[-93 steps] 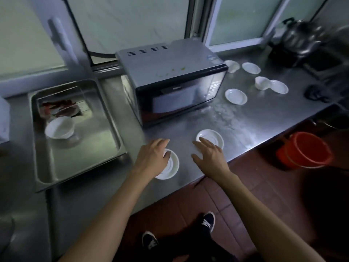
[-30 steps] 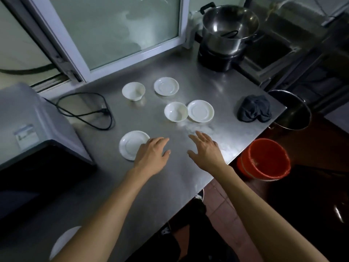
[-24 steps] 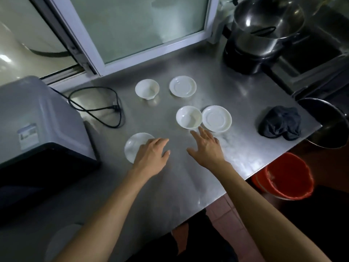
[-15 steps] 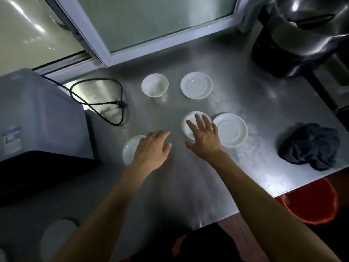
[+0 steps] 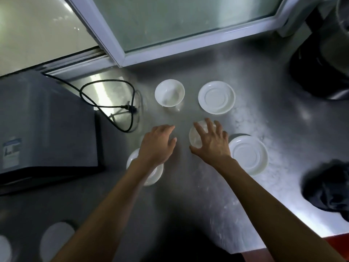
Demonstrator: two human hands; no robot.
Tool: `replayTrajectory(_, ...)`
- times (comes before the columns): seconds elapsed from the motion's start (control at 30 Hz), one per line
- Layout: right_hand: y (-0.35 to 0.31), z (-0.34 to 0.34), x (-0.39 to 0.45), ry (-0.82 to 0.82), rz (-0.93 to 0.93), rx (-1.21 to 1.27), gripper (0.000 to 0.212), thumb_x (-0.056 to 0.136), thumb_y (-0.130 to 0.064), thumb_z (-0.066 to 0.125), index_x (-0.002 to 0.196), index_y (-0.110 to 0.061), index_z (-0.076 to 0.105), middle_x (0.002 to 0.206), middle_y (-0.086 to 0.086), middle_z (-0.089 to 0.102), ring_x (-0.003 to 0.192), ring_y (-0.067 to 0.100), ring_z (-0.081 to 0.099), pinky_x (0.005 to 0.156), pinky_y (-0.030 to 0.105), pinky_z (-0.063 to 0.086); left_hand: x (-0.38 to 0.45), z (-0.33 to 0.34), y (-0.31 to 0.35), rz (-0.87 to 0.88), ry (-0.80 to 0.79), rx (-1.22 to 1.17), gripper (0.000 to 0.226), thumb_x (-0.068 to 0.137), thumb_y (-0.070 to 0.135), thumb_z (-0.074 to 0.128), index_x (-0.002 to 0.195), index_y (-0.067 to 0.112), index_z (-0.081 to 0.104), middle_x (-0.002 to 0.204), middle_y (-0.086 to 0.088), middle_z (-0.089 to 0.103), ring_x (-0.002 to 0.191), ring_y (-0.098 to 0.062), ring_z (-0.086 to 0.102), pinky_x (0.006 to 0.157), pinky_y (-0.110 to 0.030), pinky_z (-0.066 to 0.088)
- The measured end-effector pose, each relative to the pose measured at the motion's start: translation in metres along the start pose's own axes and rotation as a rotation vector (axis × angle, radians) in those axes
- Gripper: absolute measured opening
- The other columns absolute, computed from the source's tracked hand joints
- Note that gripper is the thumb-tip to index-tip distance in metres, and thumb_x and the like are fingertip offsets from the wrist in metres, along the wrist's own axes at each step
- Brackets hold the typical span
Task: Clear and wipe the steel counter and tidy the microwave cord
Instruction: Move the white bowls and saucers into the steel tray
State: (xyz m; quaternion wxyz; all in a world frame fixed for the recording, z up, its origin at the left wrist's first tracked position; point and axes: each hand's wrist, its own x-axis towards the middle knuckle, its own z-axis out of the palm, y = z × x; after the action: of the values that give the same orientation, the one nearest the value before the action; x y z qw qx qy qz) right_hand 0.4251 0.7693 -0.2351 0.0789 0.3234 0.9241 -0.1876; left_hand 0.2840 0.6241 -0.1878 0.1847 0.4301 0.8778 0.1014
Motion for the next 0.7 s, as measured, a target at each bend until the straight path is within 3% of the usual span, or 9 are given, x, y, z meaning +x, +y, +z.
replayTrajectory(0.33,-0.006,0.002,0.034,-0.041,-0.124,-0.026,0.091,0.078,-0.068,0.064,0.151,-0.039,0.019,0.162,0.007,0.014,0.147,0.037,0.013,0.115,0.058,0.024,0.102,-0.014,-0.014,0.058,0.082,0.096,0.047,0.092,0.034,0.057,0.135,0.017,0.053,0.146,-0.007,0.047,0.134,-0.030,0.041,0.096,-0.054,0.047)
replayTrajectory(0.5,-0.012,0.004,0.044,-0.008,-0.104,0.027,0.093,0.077,-0.067,0.067,0.151,-0.038,0.021,0.162,0.005,0.016,0.147,0.036,0.015,0.114,0.057,0.026,0.153,-0.007,-0.023,0.028,0.060,0.201,0.062,0.087,0.049,0.058,0.141,0.024,0.041,0.154,-0.004,0.030,0.142,-0.031,0.027,0.098,-0.054,0.046)
replayTrajectory(0.7,-0.011,0.009,0.047,0.008,-0.116,0.007,0.094,0.078,-0.069,0.064,0.153,-0.035,0.019,0.162,0.006,0.017,0.148,0.037,0.016,0.116,0.057,0.025,0.181,0.003,-0.027,-0.003,0.021,0.204,0.082,0.077,0.060,0.066,0.145,0.031,0.030,0.155,-0.002,0.024,0.144,-0.032,0.022,0.099,-0.057,0.043)
